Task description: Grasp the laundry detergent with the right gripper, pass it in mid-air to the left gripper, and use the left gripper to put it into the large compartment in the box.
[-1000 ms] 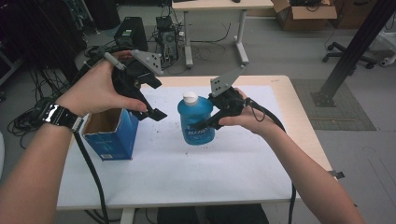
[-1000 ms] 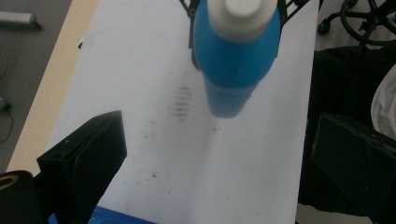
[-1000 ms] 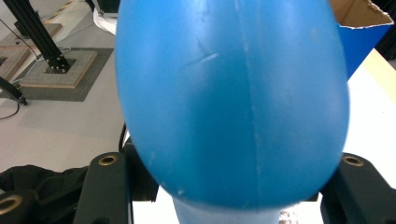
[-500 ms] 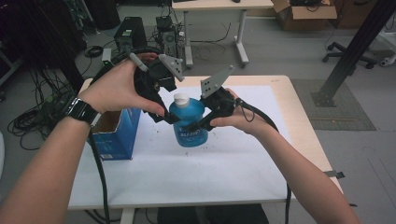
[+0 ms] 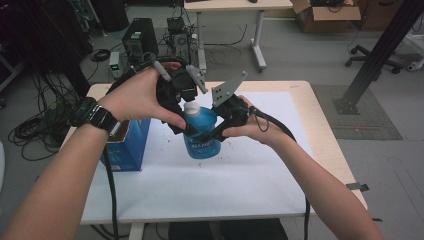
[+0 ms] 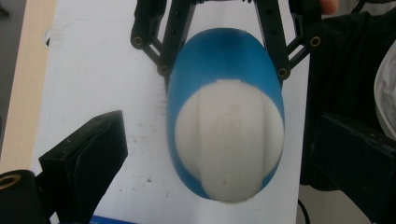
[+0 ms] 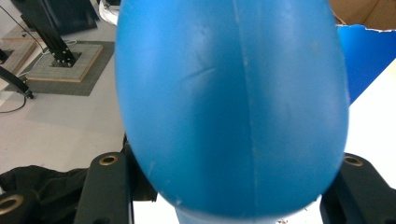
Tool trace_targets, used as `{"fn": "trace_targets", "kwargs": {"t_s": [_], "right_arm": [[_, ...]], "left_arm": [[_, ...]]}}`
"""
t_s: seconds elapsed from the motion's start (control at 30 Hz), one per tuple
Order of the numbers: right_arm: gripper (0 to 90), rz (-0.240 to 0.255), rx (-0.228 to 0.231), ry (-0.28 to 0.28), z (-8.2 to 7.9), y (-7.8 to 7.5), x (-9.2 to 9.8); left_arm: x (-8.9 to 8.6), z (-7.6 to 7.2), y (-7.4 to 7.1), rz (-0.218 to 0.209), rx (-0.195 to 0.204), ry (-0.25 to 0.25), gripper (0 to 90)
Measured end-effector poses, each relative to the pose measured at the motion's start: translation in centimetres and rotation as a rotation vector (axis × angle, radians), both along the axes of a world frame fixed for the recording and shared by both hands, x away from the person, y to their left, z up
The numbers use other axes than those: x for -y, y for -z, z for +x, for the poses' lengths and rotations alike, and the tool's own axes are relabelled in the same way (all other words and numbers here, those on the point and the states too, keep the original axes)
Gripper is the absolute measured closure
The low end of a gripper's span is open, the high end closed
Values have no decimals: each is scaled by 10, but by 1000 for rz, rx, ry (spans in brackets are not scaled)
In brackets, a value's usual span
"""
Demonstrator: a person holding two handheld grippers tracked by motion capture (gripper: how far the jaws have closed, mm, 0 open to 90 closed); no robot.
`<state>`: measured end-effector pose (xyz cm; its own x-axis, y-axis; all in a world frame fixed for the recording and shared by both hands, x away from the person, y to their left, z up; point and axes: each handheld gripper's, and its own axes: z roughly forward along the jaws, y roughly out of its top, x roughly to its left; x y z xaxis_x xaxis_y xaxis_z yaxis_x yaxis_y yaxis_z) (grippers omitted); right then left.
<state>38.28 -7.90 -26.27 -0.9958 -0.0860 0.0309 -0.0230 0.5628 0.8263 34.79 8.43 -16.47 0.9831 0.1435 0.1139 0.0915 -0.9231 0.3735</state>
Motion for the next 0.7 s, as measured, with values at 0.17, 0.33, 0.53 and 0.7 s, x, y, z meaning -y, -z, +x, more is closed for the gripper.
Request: {"fn": "trace_targets", "kwargs": {"t_s": [0.17, 0.33, 0.53, 0.7], "right_arm": [[418, -2, 2, -1, 0, 0, 0], [418, -9, 2, 0, 0, 0, 0], [418, -12, 6, 2, 0, 0, 2], [419, -15, 10, 1, 0, 1, 1]], "left_arm": [[6, 1, 5, 18, -2, 1, 52], [9, 2, 8, 29, -8, 10, 62], [14, 3, 11, 44, -9, 9, 80], [16, 3, 12, 48, -8, 12, 95]]}}
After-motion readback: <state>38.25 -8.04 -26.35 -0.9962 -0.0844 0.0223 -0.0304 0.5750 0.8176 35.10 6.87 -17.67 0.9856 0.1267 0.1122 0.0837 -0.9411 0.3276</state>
